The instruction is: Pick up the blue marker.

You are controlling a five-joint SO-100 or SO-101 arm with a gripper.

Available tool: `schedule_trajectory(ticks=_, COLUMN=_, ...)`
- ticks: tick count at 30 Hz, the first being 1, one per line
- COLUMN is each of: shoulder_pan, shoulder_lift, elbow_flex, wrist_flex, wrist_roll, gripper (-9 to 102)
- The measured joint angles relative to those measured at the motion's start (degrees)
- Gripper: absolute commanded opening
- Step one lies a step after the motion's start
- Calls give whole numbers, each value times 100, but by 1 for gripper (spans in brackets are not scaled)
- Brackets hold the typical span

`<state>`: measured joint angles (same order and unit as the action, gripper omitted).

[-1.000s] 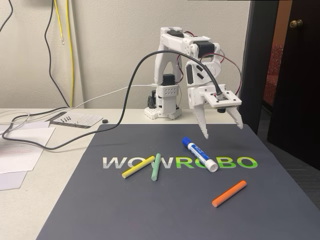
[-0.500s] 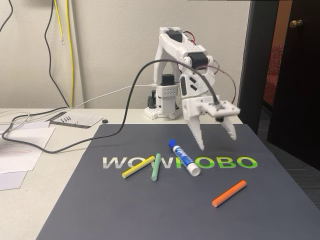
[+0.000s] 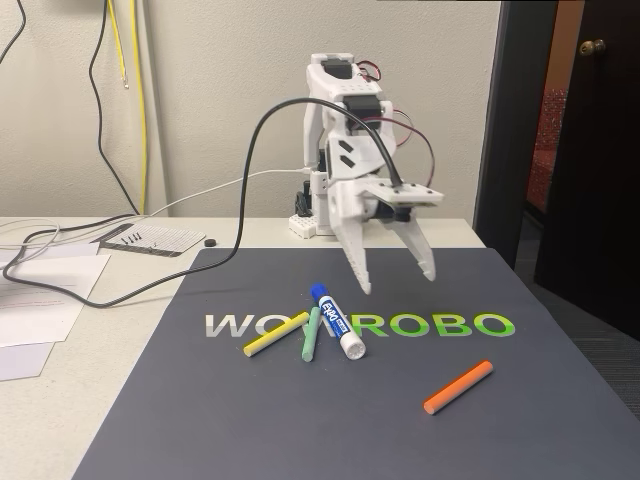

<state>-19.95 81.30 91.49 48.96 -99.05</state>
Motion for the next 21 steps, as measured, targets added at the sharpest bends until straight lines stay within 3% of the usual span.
schedule_trajectory(ticks=21, shoulder_pan=817, shoulder_lift=-193, elbow_flex=668, wrist_flex=-1160, wrist_roll=-360, gripper=37)
